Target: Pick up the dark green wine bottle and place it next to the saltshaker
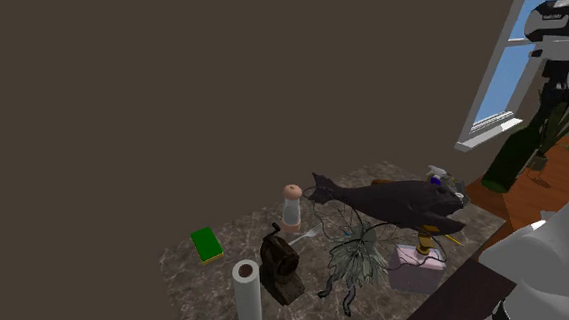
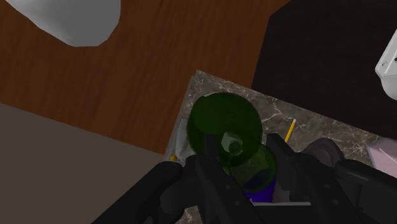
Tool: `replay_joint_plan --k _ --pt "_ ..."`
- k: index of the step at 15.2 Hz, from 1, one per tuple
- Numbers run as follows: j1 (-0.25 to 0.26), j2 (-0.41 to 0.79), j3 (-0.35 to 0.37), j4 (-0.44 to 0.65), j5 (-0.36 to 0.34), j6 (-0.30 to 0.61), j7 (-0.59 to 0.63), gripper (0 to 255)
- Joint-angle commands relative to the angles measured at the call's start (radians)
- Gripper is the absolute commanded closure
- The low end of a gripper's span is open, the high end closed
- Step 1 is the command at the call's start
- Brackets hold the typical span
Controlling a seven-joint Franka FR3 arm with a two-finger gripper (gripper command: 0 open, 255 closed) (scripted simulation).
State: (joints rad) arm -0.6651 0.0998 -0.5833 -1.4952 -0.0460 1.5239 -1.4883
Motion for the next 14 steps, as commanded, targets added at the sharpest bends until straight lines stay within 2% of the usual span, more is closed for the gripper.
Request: replay_joint_plan --k 1,14 --pt "0.002 -0.010 0.001 -0.040 -0.005 0.032 0.004 255" --pt "0.009 -0.032 0.005 -0.239 -0.018 0.211 0.026 255"
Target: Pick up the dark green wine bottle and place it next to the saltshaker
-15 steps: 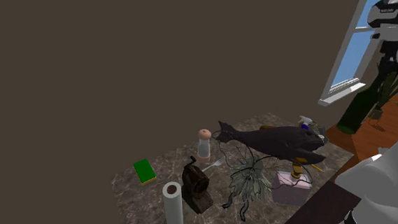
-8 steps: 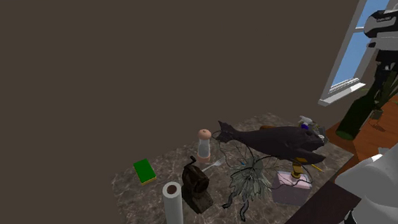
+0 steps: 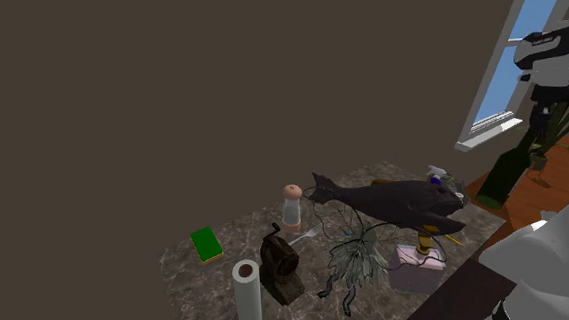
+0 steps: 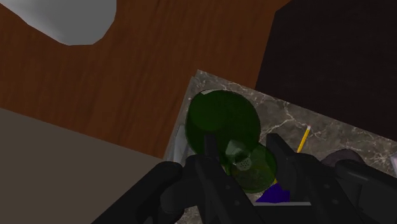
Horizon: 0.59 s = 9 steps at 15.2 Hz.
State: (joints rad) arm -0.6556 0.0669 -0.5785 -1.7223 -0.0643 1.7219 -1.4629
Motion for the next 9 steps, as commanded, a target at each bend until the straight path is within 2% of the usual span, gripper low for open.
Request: replay_joint_plan --k 1,9 --pt "0.000 0.001 0.000 -0.025 0.000 0.027 0.002 255" --pt "-0.001 0.013 0.000 -0.120 0.005 0.132 0.006 255"
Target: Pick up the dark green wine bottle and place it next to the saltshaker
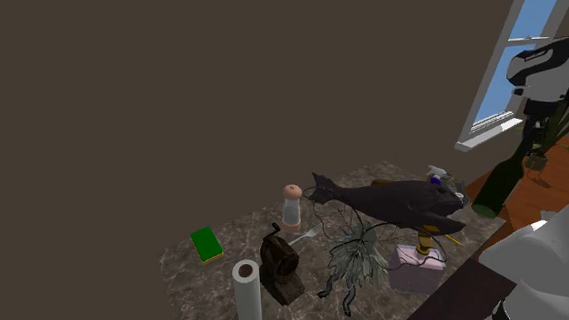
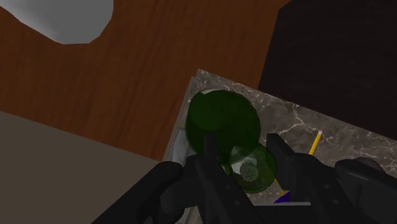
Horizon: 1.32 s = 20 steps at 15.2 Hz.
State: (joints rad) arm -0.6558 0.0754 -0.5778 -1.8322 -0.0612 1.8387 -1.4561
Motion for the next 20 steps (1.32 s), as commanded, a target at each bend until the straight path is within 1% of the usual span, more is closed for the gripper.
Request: replay_joint_plan --k 1,9,10,15,19,20 --pt "-0.001 0.007 0.000 -0.022 0.004 0.029 -0.001 255" --pt "-0.001 0.007 0.000 -0.022 0.004 0.029 -0.001 255" --pt "-0.001 0.007 0.000 -0.022 0.004 0.029 -0.001 0" --pt "-0.001 0.007 0.000 -0.022 0.004 0.029 -0.001 0" --pt "0.003 0.003 0.002 0.101 0.003 -0.098 -0.001 0" --pt "0.003 0.003 0.002 0.101 0.003 -0.098 -0.001 0"
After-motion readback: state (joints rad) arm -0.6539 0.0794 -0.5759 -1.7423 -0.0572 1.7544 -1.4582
